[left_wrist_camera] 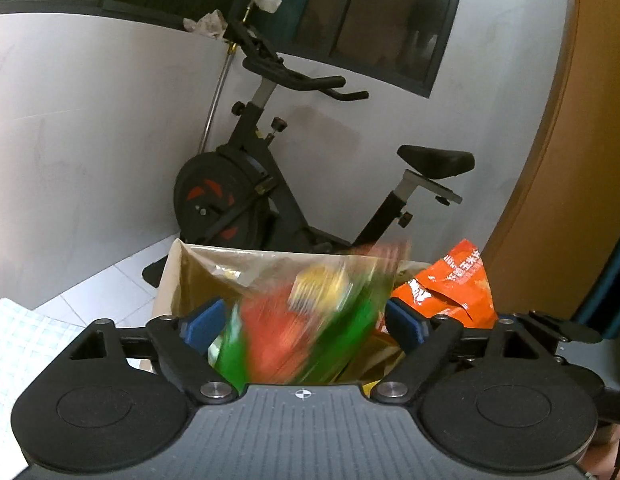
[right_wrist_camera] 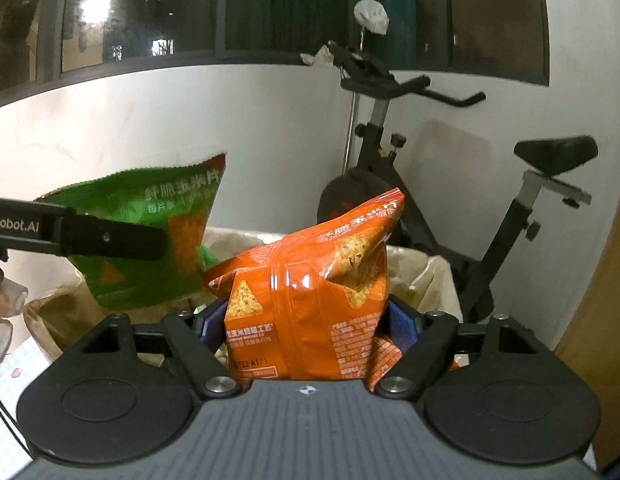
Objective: Organize snacks
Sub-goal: 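Lift both bags over the box and open both grippers to drop them, then grasp the bread pastry packet with the right gripper while the left grasps the yellow candy packet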
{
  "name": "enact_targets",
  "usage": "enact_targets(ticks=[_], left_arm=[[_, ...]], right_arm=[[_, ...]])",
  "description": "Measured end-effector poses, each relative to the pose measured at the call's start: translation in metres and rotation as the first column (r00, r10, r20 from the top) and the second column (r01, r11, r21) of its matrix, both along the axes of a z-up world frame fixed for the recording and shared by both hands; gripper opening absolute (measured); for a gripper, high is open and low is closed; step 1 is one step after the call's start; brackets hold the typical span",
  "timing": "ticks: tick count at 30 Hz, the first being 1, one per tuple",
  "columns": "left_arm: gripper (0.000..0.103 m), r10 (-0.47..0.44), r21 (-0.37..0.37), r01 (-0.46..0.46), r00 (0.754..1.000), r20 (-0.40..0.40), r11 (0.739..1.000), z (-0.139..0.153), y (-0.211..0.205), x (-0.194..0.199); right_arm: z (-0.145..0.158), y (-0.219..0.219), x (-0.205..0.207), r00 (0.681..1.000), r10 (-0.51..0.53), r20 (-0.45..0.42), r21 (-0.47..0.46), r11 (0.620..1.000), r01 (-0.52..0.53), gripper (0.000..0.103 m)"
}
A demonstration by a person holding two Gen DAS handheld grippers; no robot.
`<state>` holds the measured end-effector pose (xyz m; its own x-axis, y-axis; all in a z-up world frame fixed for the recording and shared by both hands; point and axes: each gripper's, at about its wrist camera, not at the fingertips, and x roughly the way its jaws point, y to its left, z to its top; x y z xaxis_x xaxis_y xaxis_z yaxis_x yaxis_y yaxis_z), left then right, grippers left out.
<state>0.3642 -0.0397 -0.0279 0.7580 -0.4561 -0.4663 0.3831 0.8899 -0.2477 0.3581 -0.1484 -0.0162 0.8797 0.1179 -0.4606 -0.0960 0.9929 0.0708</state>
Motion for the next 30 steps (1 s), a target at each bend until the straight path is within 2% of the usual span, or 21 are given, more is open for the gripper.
enact_targets(ticks=[3, 5, 11, 22, 30], left_arm=[[0.092, 0.000, 0.007, 0.000, 1.000, 0.002, 1.000, 0.001, 0.001, 0.000], [0.092, 0.001, 0.014, -0.002, 1.000, 0.005, 1.000, 0.004, 0.001, -0.001], [0.092, 0.011, 0.012, -0.011, 0.999, 0.030, 1.000, 0.012, 0.008, -0.012], [0.092, 0.084, 0.092, -0.096, 0.989, 0.124, 0.991, 0.028, 0.040, -0.075], [0.092, 0.135, 0.099, -0.144, 0.987, 0.089, 0.985, 0.011, 0.067, -0.106]], right_arm=[[-0.002, -0.005, 0.003, 1.000, 0.007, -0.021, 0.029, 1.000, -0.006, 0.083], [-0.002, -0.005, 0.005, 1.000, 0.012, -0.027, 0.040, 0.999, -0.011, 0.091], [0.007, -0.005, -0.006, 1.000, 0.011, -0.007, 0.040, 0.999, -0.011, 0.091], [0.025, 0.001, -0.071, 0.999, -0.012, 0.046, 0.090, 0.996, 0.008, 0.091], [0.017, 0.012, -0.117, 0.997, -0.046, 0.067, 0.051, 0.998, 0.043, 0.091]])
